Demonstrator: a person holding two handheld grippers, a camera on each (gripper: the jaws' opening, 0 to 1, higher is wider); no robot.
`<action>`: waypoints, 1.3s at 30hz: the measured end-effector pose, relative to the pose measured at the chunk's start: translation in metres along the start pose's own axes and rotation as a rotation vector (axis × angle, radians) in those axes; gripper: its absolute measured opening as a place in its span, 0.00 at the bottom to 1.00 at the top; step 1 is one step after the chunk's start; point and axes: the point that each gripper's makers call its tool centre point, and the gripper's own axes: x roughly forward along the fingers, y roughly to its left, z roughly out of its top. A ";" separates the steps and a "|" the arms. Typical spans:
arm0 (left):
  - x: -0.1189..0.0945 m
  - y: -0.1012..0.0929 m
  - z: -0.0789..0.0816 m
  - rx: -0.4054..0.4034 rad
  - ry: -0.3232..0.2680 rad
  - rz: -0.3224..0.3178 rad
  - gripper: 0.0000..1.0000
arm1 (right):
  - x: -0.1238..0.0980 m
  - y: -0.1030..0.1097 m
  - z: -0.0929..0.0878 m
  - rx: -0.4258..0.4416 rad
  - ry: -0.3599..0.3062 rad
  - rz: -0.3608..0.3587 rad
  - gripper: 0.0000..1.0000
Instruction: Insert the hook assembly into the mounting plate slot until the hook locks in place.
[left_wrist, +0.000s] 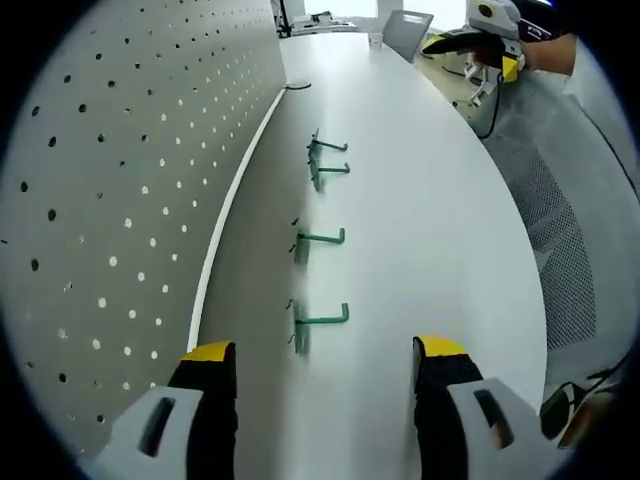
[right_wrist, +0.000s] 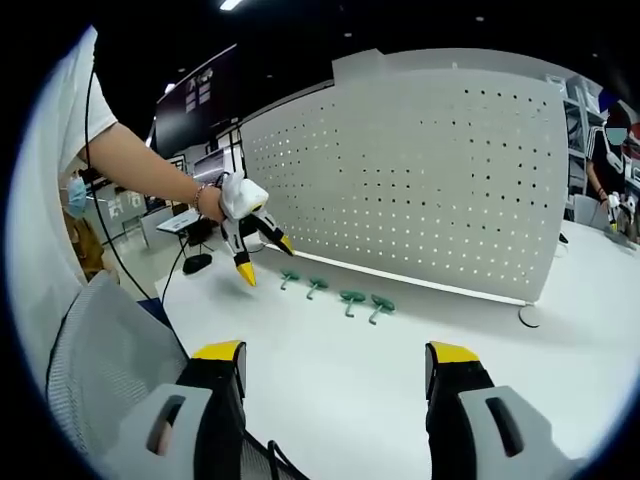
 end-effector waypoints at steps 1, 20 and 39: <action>0.001 0.000 -0.001 -0.001 0.004 -0.003 0.74 | 0.000 0.000 0.000 0.000 0.001 0.001 0.70; 0.014 0.005 -0.005 0.000 0.031 -0.047 0.73 | 0.001 0.002 -0.004 0.009 0.019 0.005 0.70; 0.027 0.005 -0.002 -0.009 0.026 -0.089 0.71 | 0.002 -0.001 -0.004 0.027 0.017 0.000 0.71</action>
